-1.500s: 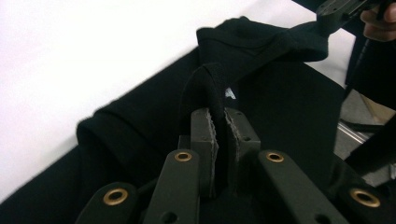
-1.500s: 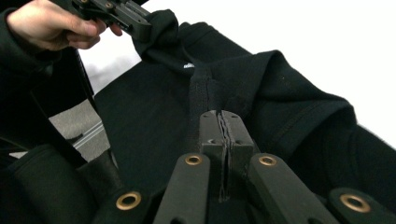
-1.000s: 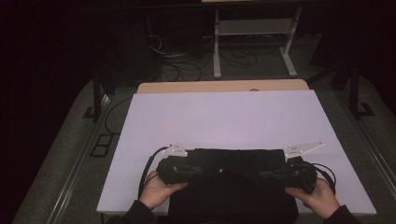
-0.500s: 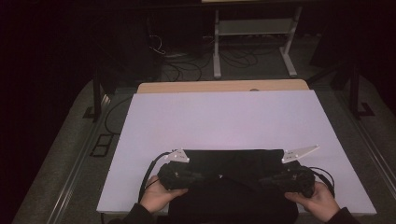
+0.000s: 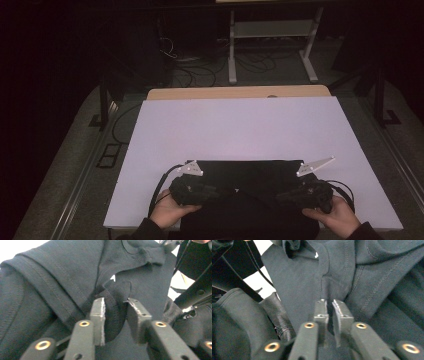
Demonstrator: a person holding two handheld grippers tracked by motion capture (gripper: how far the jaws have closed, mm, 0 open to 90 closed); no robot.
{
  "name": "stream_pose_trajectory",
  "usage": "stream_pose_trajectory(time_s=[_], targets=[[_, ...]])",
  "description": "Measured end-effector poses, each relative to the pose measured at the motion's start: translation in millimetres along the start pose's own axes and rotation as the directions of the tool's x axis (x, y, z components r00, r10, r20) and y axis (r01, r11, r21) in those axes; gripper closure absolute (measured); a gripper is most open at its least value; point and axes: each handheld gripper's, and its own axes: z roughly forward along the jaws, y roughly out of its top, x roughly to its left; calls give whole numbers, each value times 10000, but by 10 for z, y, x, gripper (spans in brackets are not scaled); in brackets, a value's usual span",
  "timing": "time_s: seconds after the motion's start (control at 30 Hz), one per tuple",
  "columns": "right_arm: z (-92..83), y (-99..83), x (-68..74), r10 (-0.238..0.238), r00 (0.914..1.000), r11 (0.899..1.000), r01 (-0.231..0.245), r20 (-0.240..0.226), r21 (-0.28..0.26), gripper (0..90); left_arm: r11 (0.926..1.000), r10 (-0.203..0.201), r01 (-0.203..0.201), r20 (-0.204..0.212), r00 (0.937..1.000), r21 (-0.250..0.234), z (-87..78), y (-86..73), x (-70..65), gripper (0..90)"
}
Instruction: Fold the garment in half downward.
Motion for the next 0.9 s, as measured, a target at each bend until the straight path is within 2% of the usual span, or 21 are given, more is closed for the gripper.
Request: stream_pose_trajectory(time_s=[0.13,0.3,0.4,0.5,0.67,0.7,0.8,0.9], targets=[[-4,4,12,-18,10000,10000,19,64,-97,685,9997,-37,36,-51,10000,-244,-37,4,15,534],[-19,17,37,-290,9994,9991,296,196,-309,491,9991,143,-156,-319,9994,-404,-95,31,6,397],[-33,32,47,-506,9984,9973,519,270,-515,377,9978,-11,-20,-462,9989,-668,-139,43,22,324],[-50,48,53,-555,9980,9965,571,292,-609,288,9963,-128,97,-362,9993,-855,-184,47,56,264],[-102,79,52,-644,9967,9943,684,503,-813,123,9957,-148,116,-344,9993,-916,-232,69,96,157],[-116,85,50,-671,9962,9935,718,553,-883,116,9958,-165,133,-343,9993,-910,-237,75,102,130],[-167,112,41,-691,9955,9917,755,642,-1038,0,9959,-167,126,-459,9988,-896,-257,98,129,62],[-230,148,30,-739,9934,9867,857,881,-1384,0,9957,-256,201,-602,9979,-909,-278,119,161,0]])
